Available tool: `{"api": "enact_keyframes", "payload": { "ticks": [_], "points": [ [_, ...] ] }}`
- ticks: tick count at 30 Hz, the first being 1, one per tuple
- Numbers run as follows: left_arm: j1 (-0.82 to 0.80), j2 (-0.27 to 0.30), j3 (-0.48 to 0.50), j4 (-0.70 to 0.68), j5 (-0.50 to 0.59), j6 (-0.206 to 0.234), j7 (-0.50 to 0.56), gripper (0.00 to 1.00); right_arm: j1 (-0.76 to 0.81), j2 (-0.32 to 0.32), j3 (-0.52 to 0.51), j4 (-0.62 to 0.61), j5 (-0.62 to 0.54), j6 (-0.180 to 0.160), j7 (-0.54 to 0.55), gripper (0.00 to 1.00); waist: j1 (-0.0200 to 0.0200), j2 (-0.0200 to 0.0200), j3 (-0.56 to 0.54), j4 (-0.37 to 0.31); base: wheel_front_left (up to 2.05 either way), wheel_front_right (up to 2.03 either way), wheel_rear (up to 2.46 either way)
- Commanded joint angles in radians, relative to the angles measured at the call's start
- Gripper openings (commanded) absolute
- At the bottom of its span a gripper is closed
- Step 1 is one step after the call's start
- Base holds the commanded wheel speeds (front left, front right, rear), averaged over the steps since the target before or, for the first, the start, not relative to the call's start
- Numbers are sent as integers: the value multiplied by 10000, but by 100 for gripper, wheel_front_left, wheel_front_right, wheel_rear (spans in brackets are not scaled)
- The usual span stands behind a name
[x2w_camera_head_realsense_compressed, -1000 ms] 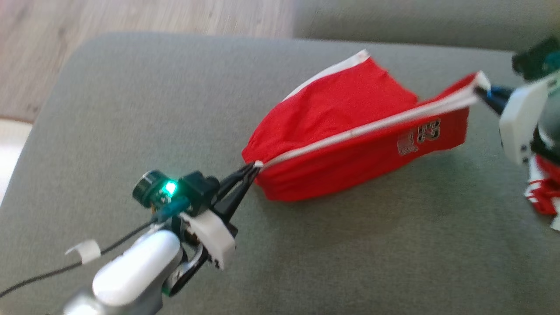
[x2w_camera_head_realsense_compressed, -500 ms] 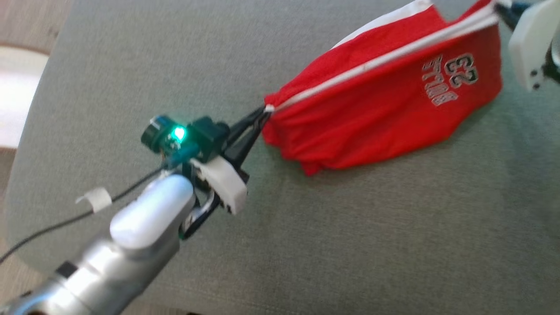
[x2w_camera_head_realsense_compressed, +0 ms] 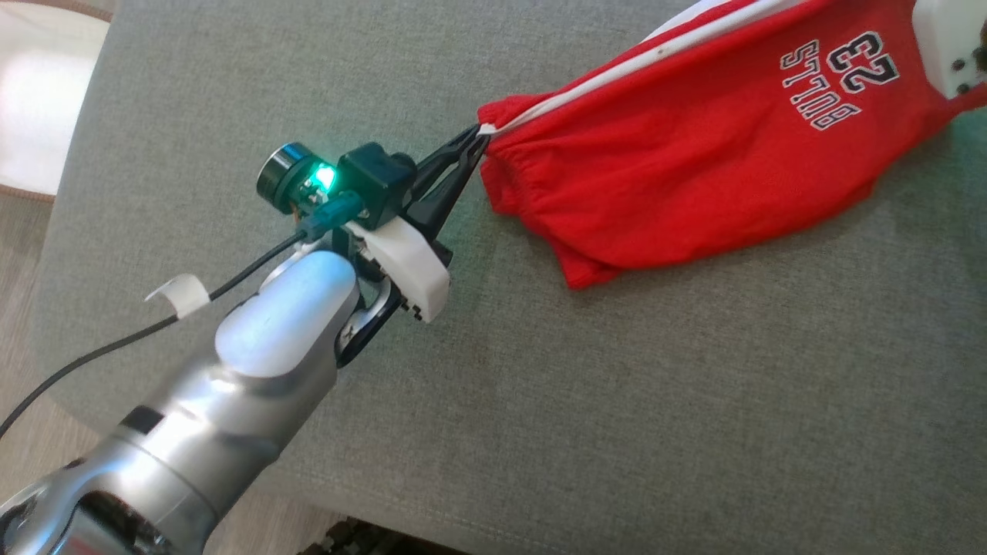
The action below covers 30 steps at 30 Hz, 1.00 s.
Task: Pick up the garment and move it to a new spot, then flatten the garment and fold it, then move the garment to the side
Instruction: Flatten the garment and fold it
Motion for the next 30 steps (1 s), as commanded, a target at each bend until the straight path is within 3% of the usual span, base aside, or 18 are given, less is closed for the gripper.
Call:
{"api": "enact_keyframes", "payload": {
  "ticks": [1, 5, 6, 7, 8, 9, 10, 22, 30],
  "points": [
    [-456, 229, 273, 8, 70, -27, -119, 0, -267, 58, 36, -35, 62, 65, -191, 0, -1, 0, 84, 53, 0, 0, 0],
    [-620, 34, 185, 392, 50, -111, -259, 0, -414, 194, 259, 271, 341, 65, -488, 0, -1, 0, 170, 117, 0, 0, 0],
    [-654, -19, 162, 478, 41, -130, -297, 0, -440, 211, 325, 329, 406, 65, -568, 64, -1, 0, 185, 133, 0, 0, 0],
    [-685, -64, 137, 564, 36, -148, -331, 6, -462, 225, 396, 394, 471, 65, -623, 100, -1, 0, 195, 144, 0, 0, 0],
    [-710, -102, 102, 651, 34, -166, -350, 46, -486, 240, 460, 454, 539, 65, -681, 100, -1, 0, 202, 150, 0, 0, 0],
    [-733, -134, 77, 729, 28, -182, -381, 94, -502, 259, 531, 510, 598, 65, -727, 100, -1, 0, 204, 152, 0, 0, 0],
    [-752, -157, 56, 803, 22, -197, -417, 100, -522, 280, 599, 565, 646, 65, -774, 100, -1, 0, 202, 148, 0, 0, 0],
    [-637, -26, 84, 1469, -99, -178, -812, 100, -206, 559, 600, 1312, 1342, 65, -2179, 100, -1, 0, -546, -158, 0, 0, 0],
    [26, 532, 972, 822, -472, 480, -1199, 100, 940, 1137, -446, 1712, 2174, 65, -4720, 100, -1, 0, -1848, -775, 0, 0, 0]
  ]
}}
